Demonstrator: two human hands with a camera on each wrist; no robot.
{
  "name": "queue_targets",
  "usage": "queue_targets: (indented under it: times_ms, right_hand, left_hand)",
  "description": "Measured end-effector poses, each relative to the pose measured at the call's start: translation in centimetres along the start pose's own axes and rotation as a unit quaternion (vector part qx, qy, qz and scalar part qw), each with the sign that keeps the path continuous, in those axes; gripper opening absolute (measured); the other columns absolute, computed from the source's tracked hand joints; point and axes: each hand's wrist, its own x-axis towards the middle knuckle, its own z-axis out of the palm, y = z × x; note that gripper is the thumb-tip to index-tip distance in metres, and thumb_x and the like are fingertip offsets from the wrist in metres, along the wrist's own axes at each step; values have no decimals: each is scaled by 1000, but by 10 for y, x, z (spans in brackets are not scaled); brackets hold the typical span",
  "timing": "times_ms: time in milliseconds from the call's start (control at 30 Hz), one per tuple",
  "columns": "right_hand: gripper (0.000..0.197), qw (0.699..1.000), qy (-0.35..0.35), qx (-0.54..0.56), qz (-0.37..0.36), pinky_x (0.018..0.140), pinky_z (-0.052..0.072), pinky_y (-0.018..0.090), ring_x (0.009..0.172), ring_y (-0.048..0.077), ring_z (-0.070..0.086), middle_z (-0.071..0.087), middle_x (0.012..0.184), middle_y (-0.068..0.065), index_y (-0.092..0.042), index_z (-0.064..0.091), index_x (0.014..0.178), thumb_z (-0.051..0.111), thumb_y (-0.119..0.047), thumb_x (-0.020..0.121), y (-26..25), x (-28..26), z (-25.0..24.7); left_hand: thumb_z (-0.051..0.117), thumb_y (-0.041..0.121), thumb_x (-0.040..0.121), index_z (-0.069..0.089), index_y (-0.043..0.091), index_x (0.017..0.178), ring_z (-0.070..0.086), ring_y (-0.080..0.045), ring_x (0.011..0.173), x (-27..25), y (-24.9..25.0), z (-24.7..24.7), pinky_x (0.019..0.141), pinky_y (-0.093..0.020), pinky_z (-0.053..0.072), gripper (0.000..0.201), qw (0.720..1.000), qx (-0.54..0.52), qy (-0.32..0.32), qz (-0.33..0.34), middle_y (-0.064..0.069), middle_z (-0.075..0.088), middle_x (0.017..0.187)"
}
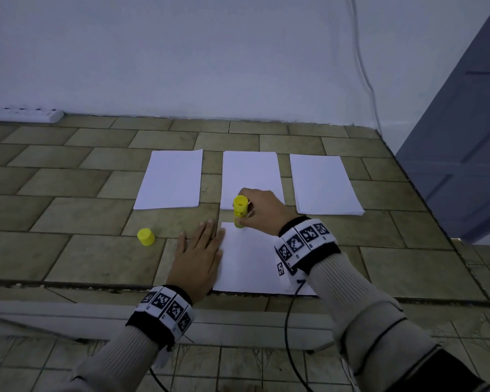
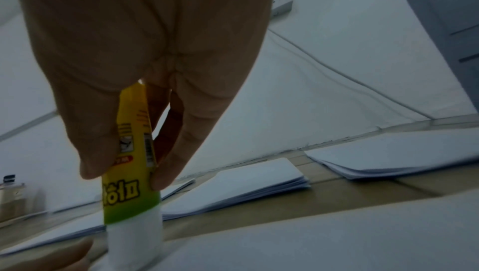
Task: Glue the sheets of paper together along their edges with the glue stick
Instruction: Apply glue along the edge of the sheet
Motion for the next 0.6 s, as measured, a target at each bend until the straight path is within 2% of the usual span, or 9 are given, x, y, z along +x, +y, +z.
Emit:
queue_targets:
  times_ms: [100,133,233,333,433,600]
  right_hand:
    - [23,999,-3,44,16,69,48,24,78,17,59,65,88,3,-7,59,92,74,-10,75,6,-25,-5]
    - [24,999,-10,51,14,70,50,24,79,16,61,66,89,2,-8,60,92,76,-13,75,9,-35,-5]
    - [23,995,-34,93,12,80,55,37,88,19,65,69,97,6,-9,64,91,78,-18,74,17,-65,-7]
    - [20,991,-36,128,13,80,55,38,86,14,66,69,97,2,-10,68,91,79,-16,75,20,-91,-7]
    - [20,988,-35,149,3,77,57,34,83,13,66,68,95,-1,-11,69,91,79,-14,74,18,-108,-6]
    - [24,992,-42,116,-10,75,56,29,83,10,63,66,96,-1,-12,69,96,79,-15,74,20,-112,-5]
  left_hand:
    - [-10,51,85,12,24,156,-4,-18,151,-1,3,-3,117,-48,-6,78,1000,4,-2,-6,0,-4,162]
    - [-10,55,84,11,24,156,-5,-18,151,-1,5,-4,117,-48,-7,81,1000,8,-6,-10,0,-4,162]
    - [-13,80,75,5,26,156,-11,-15,150,-2,8,-5,118,-49,-9,99,999,18,-18,-22,1,-8,163]
    - [-12,94,62,3,25,156,-12,-16,150,-1,9,-4,118,-51,-9,118,998,42,-32,-26,0,-10,163]
    - [-9,97,59,2,25,156,-13,-16,149,-1,9,-4,119,-52,-8,121,997,56,-35,-28,0,-11,163]
    - [-12,97,57,0,24,156,-13,-17,150,-2,10,-5,119,-51,-8,124,998,57,-32,-28,0,-12,163]
